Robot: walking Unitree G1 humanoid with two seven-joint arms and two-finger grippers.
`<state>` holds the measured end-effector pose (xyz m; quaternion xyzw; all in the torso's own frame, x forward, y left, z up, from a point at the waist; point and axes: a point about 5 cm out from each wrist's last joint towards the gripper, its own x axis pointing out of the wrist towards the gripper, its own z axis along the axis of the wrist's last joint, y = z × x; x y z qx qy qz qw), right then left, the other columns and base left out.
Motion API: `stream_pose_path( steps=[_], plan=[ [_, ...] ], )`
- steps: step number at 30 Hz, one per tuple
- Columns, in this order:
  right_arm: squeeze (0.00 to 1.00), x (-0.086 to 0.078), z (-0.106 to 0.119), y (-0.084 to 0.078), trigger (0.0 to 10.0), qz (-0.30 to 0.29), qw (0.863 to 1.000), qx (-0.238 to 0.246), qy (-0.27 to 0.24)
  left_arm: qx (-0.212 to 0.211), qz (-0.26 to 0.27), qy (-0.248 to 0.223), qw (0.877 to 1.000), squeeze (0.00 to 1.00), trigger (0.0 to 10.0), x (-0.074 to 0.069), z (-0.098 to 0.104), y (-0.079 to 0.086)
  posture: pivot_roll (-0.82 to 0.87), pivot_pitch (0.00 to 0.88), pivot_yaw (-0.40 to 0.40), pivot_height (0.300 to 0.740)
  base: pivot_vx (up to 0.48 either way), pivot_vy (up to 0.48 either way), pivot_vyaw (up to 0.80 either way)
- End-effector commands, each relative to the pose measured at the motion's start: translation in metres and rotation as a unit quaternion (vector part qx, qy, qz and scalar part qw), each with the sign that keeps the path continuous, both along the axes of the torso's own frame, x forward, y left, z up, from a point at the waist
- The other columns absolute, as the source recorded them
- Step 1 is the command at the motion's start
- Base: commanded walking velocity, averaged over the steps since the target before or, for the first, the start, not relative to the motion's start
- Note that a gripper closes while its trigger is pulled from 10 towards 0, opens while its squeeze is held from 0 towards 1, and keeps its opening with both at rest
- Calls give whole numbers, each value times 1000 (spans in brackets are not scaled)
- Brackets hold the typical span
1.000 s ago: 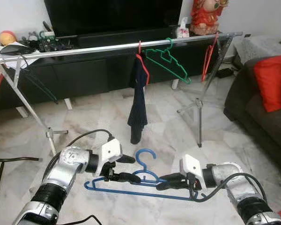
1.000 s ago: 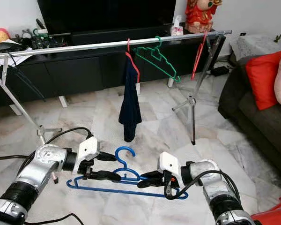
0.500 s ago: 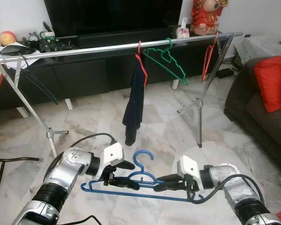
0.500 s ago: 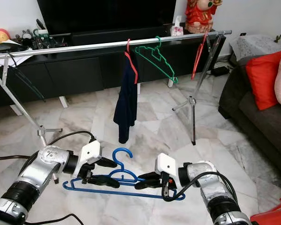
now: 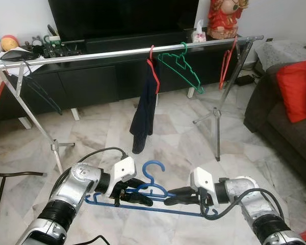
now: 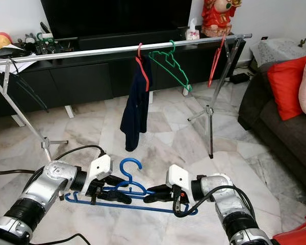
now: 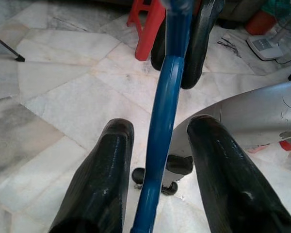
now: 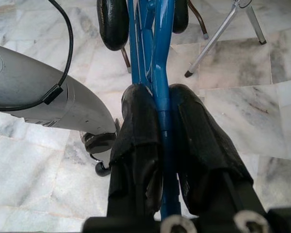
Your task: Hang hanger
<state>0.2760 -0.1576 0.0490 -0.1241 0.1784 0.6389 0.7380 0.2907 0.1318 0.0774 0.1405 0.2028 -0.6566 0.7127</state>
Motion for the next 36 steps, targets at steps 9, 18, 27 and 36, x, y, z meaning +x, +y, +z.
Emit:
stream_pose_path(
  steps=[9,18,27,36],
  plan=[
    [0,2,1,3,10000,1,1000,2,-8,4,-13,6,1000,0,0,-1,1,0,-76,18,-39,740,0,0,0],
    [86,0,-3,2,10000,5,1000,-2,-1,2,-14,5,1000,0,0,0,2,-1,-75,20,-40,740,0,0,0],
    [1000,-2,-7,2,10000,1,1000,-2,11,4,-24,8,1000,0,0,-1,3,-1,-73,20,-40,740,0,0,0],
    [1000,-3,-10,3,10000,6,1000,-11,15,66,-27,-3,997,0,0,-2,-8,8,-73,20,-40,740,0,0,0]
  ],
)
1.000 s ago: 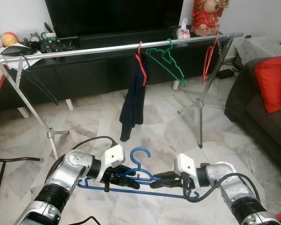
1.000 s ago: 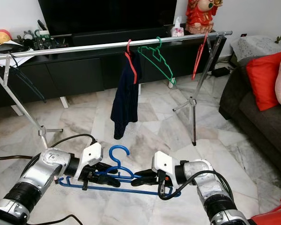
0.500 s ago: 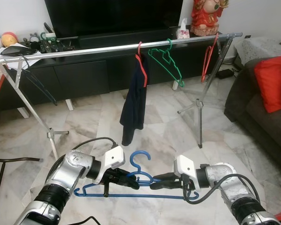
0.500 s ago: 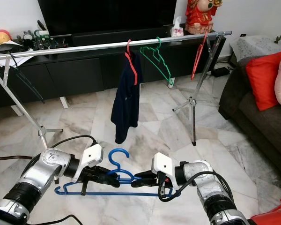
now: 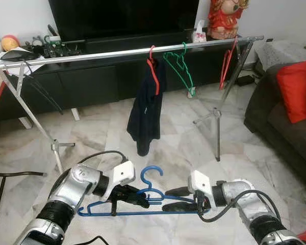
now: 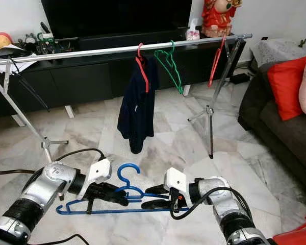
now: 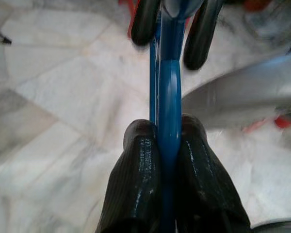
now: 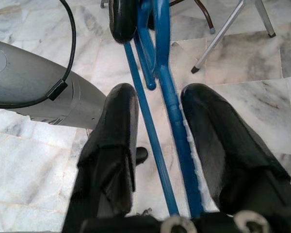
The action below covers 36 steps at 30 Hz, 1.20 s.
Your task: Hang hanger
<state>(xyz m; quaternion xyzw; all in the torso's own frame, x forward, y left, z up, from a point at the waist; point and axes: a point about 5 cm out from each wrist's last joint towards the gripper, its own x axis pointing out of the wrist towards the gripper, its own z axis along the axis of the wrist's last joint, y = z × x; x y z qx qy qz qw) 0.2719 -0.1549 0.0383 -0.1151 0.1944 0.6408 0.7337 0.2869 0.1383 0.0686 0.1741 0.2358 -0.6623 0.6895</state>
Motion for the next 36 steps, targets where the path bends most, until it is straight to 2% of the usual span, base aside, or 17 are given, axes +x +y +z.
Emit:
stream_pose_path(
  steps=[1,9,12,15,17,18,20,21,24,25,28,29,30,32,33,35,36],
  plan=[
    [1000,1,1,1,10000,6,1000,-7,-4,32,-6,-13,999,0,0,2,-2,3,-70,22,-40,740,0,0,0],
    [1000,-1,-3,0,10000,10,1000,-22,0,72,36,-39,996,0,0,4,-16,12,-70,23,-40,740,0,0,0],
    [1000,-4,-11,-4,10000,-2,999,-50,1,90,94,-68,989,0,0,10,-24,18,-70,23,-40,740,0,0,0],
    [973,-5,-24,-10,10000,-70,995,-76,12,124,170,-101,973,0,0,11,-38,28,-68,23,-38,740,0,0,0],
    [4,-3,-31,-14,10000,-136,986,-91,9,153,216,-133,955,0,0,9,-49,35,-67,24,-37,740,0,0,0],
    [4,-2,-32,-14,10000,-146,985,-92,5,160,229,-140,950,0,0,10,-50,36,-67,24,-37,740,0,0,0],
    [0,-2,-41,-21,10000,-234,965,-116,-3,186,327,-152,914,0,4667,7,-62,50,-68,24,-36,740,0,0,0],
    [0,-3,-45,-22,10000,-261,958,-118,2,201,345,-156,904,0,10000,3,-68,54,-67,26,-36,740,0,0,0],
    [0,-10,-57,-28,10000,-340,932,-125,26,220,392,-143,882,0,10000,-13,-84,62,-63,28,-37,740,0,0,0],
    [0,-18,-67,-31,10000,-398,907,-128,56,223,432,-119,866,0,10000,-27,-97,66,-63,28,-37,740,0,0,0],
    [0,-27,-78,-34,10000,-450,879,-134,82,220,473,-84,849,0,10000,-41,-108,68,-63,28,-37,740,0,0,0],
    [0,-27,-78,-34,10000,-450,879,-134,82,220,473,-84,849,0,10000,-41,-108,68,-63,28,-37,740,0,0,0],
    [0,-35,-85,-35,10000,-481,860,-137,100,218,500,-64,836,0,10000,-50,-115,69,-58,26,-36,740,0,0,0],
    [0,-44,-92,-36,10000,-504,844,-141,116,212,532,-38,819,0,10000,-59,-122,71,-55,24,-35,740,0,0,0],
    [0,-55,-100,-38,10000,-534,822,-144,136,207,575,-7,792,0,10000,-70,-129,74,-52,22,-34,740,0,0,0],
    [0,-73,-111,-40,10000,-563,795,-163,158,201,621,28,757,0,10000,-83,-136,79,-51,18,-34,740,0,0,0],
    [0,-79,-114,-40,10000,-570,788,-165,165,198,632,38,749,0,10000,-87,-139,79,-52,15,-33,740,0,0,0]
  ],
)
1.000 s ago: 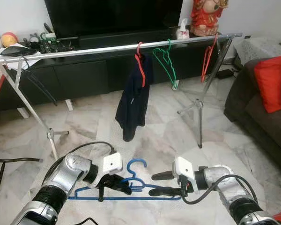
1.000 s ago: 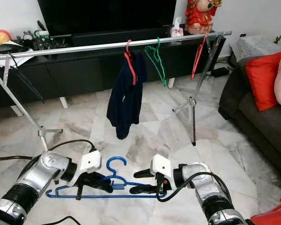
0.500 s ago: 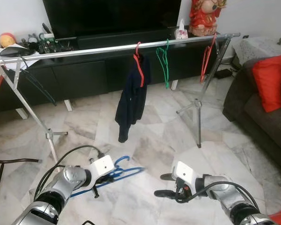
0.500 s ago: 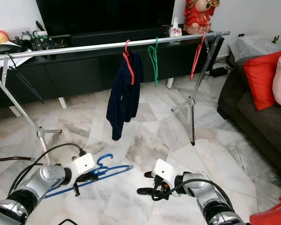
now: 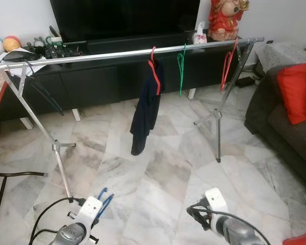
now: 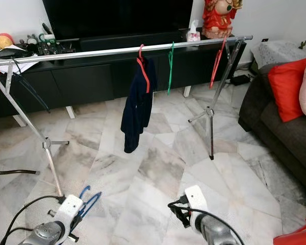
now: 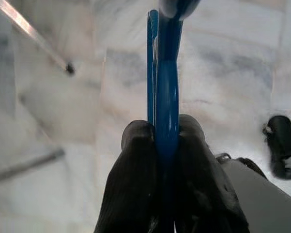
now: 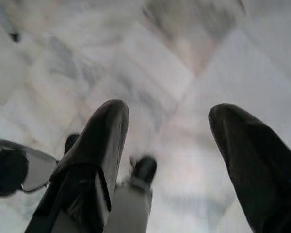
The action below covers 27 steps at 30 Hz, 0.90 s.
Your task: Hang hanger
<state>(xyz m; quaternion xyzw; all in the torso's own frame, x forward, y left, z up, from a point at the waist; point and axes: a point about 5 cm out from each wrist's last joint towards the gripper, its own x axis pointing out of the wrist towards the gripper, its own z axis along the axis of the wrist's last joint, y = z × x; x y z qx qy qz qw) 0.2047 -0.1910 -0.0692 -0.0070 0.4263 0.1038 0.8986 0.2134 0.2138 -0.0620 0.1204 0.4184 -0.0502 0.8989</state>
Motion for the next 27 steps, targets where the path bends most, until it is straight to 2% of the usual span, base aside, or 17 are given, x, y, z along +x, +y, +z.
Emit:
stream_pose_path(
  steps=[1,6,9,11,13,14,17,22,27],
  plan=[
    [0,-16,-9,-4,10000,-39,999,-5,25,-14,51,25,998,0,10000,-17,-10,4,-53,12,-33,740,0,0,0],
    [0,-28,-15,-3,10000,-86,996,6,36,-22,95,43,994,0,10000,-29,-16,5,-52,3,-31,740,0,0,0],
    [0,-36,-20,-2,10000,-83,995,-11,50,-34,115,43,992,0,10000,-32,-18,2,-54,0,-32,740,0,0,0],
    [0,-38,-20,0,10000,-84,995,-6,52,-38,122,41,991,0,10000,-32,-19,0,-54,0,-34,740,0,0,0],
    [0,-38,-21,1,10000,-84,995,-2,52,-38,123,40,991,0,10000,-31,-19,-1,-54,0,-34,740,0,0,0],
    [0,-35,-20,4,10000,-70,996,-10,50,-39,124,41,991,0,10000,-31,-19,-2,-55,0,-34,740,0,0,800],
    [0,-30,-18,5,10000,-76,996,-12,46,-39,122,44,991,0,10000,-30,-19,-3,-55,0,-33,740,165,0,800],
    [0,-30,-18,5,10000,-77,996,-12,44,-39,127,45,990,0,10000,-30,-18,-2,-50,0,-34,740,274,0,702],
    [0,-36,-20,2,10000,-92,994,-8,52,-37,130,49,990,0,10000,-33,-20,0,-49,0,-33,740,283,0,0]
  ],
)
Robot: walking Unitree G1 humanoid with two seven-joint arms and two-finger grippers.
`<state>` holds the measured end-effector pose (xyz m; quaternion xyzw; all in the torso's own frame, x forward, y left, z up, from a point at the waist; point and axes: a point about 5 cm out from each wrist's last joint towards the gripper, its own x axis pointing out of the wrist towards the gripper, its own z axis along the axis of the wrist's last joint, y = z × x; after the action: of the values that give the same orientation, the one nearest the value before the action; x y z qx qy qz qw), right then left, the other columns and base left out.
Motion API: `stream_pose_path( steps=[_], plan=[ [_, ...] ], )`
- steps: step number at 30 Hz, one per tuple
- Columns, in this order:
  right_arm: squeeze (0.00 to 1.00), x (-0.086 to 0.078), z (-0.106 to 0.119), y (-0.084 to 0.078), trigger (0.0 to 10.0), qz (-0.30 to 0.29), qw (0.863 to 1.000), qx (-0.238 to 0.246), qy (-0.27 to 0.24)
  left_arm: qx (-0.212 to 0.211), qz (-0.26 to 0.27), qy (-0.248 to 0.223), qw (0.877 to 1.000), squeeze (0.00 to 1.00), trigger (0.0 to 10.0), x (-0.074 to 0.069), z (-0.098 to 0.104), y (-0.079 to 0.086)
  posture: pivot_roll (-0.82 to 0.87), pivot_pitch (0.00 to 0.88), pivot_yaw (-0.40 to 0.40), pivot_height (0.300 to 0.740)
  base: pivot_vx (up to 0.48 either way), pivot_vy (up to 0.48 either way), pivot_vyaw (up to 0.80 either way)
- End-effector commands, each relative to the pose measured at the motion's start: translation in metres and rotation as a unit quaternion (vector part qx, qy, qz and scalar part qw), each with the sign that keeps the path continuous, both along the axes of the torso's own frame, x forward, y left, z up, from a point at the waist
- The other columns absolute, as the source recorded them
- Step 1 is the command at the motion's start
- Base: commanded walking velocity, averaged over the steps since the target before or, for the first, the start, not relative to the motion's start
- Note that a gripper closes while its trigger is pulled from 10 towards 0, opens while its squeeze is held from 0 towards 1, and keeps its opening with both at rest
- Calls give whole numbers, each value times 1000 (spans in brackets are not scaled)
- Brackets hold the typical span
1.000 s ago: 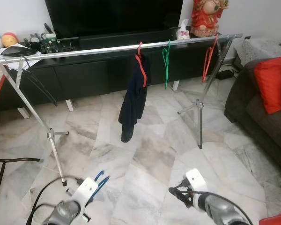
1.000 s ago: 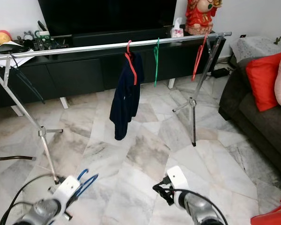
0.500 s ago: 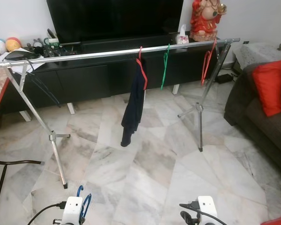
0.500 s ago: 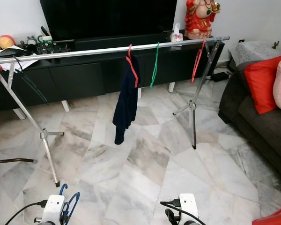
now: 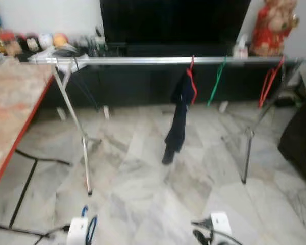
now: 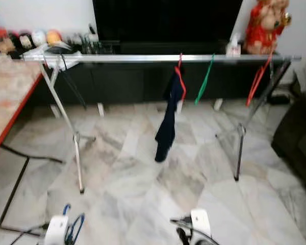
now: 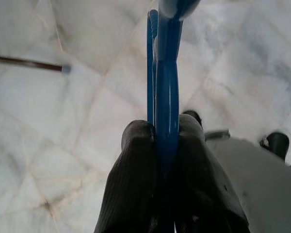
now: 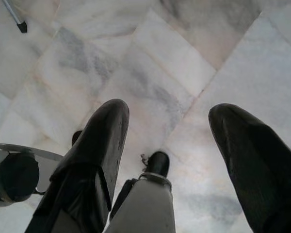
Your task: Hang hanger
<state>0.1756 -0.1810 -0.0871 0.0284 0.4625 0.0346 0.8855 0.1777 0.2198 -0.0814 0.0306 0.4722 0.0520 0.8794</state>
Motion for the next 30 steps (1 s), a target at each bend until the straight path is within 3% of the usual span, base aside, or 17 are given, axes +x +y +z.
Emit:
stream_pose_path(
  steps=[1,8,18,30],
  plan=[
    [0,-7,-2,-10,10000,-17,1000,-7,12,-5,-3,1,1000,0,10000,2,-1,-6,-49,0,-33,740,296,0,0],
    [0,-13,-3,-24,10000,-20,999,-19,26,-5,-3,13,1000,0,10000,-6,-4,-6,-49,5,-34,740,312,0,0],
    [0,-4,0,-18,10000,-14,999,-23,26,-7,-8,14,1000,0,10000,-5,-4,-9,-50,12,-36,740,313,0,0],
    [0,-7,-2,-19,10000,-7,999,-22,24,-9,-12,15,1000,0,10000,-5,-5,-11,-49,20,-39,740,314,0,0]
  ],
)
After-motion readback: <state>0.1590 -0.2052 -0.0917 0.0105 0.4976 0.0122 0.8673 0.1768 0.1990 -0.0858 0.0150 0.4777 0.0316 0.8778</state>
